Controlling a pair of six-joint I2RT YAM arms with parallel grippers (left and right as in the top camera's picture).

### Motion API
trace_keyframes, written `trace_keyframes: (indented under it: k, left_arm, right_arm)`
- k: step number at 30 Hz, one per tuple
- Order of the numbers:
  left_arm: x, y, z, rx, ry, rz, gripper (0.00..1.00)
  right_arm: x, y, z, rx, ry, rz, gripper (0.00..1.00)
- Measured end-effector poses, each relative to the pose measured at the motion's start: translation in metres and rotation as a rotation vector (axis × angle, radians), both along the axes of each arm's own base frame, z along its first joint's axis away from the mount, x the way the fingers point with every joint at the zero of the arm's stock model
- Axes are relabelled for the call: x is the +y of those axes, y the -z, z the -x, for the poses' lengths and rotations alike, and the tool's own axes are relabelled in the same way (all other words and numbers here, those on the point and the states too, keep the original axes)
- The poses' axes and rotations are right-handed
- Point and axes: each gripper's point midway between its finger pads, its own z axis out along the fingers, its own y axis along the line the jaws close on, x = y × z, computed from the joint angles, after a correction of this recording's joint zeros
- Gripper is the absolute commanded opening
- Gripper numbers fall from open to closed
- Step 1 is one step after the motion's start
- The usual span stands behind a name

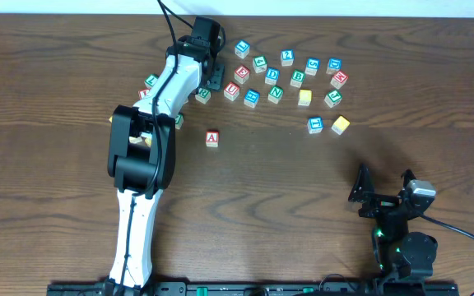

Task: Spell out AI2
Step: 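Lower the left gripper and grasp the red I block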

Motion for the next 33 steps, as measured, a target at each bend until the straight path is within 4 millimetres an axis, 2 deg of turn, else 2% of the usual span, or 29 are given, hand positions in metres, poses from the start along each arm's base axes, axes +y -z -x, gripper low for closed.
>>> trace_keyframes:
  k: [14, 19, 33]
  left_arm:
    - [0.0007, 0.0015, 0.0033, 0.015, 0.0, -0.004, 0.62]
    - [0.0007, 0.0016, 0.0034, 0.015, 0.003, -0.005, 0.48]
    - [0.0007, 0.0016, 0.0035, 0.015, 0.001, -0.004, 0.35]
  right_arm:
    - [0.0, 0.0, 0.0, 0.0, 0.0, 0.0, 0.99]
    - [0.0, 0.0, 0.0, 0.0, 0.0, 0.0, 0.99]
    - [0.0, 0.0, 0.0, 0.0, 0.0, 0.0, 0.99]
